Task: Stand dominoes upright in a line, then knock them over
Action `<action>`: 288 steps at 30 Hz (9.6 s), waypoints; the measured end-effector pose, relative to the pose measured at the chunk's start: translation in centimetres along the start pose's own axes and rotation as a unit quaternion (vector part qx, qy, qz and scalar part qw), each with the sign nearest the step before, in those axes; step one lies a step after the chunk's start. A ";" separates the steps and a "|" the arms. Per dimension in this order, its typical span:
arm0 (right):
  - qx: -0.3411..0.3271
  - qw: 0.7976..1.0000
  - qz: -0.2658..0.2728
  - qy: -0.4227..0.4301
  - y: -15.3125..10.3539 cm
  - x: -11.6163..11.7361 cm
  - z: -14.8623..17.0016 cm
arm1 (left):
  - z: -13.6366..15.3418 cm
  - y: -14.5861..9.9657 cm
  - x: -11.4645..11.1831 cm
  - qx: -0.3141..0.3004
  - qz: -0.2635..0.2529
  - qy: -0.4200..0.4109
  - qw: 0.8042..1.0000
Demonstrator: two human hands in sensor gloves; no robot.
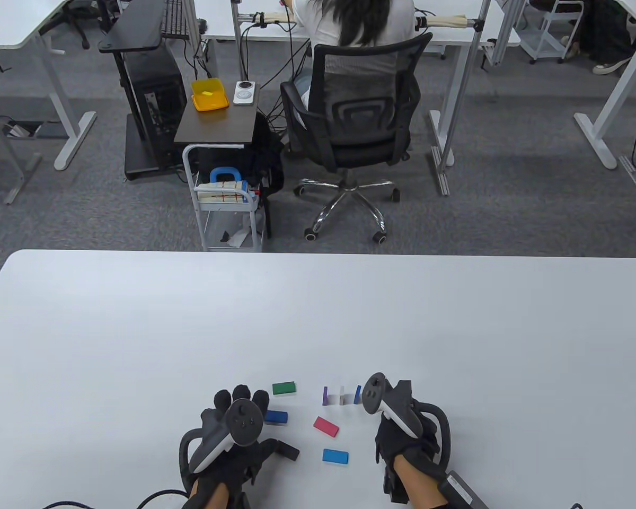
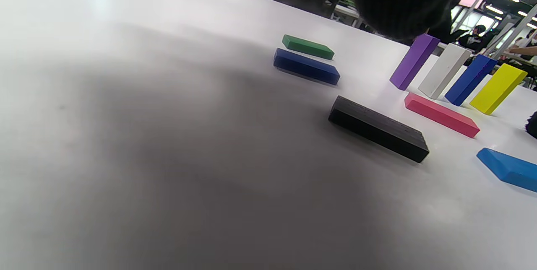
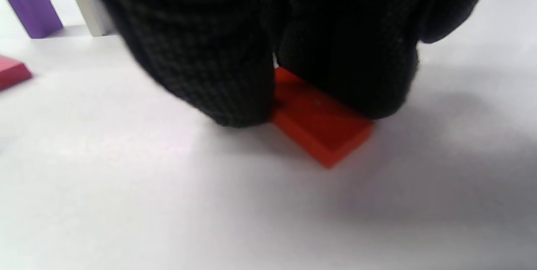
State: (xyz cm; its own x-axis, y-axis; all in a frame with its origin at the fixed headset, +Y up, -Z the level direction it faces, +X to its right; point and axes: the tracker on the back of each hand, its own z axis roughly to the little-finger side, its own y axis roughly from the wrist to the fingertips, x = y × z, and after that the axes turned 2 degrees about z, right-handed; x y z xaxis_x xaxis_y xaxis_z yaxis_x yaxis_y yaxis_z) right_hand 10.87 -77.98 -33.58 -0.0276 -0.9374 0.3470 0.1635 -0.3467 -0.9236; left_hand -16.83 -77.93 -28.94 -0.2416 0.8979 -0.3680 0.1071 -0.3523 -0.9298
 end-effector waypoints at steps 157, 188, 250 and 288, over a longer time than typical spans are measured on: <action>-0.079 0.976 0.135 0.149 -3.4 -1.7 10.2 | -4.9 9.5 1.1 -0.098 -0.080 -0.089 0.988; -0.068 0.982 0.116 0.135 -3.1 -1.0 10.2 | -5.1 9.8 0.5 -0.104 -0.041 -0.090 0.990; -0.057 0.982 0.101 0.148 -2.9 -1.0 10.3 | 0.0 6.0 2.3 -0.060 -0.108 -0.170 0.978; -0.059 0.980 0.086 0.167 -2.5 -0.9 10.5 | -3.0 8.9 1.1 -0.081 -0.054 -0.093 0.991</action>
State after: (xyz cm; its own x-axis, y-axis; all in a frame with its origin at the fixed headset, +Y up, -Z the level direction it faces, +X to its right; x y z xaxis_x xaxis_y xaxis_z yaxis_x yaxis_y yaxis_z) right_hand 20.79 -75.97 -29.82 -0.3338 -0.9337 0.1298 0.0790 -0.1649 -0.9831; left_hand -13.28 -79.31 -37.59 -0.4323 0.8587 -0.2752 0.2205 -0.1953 -0.9556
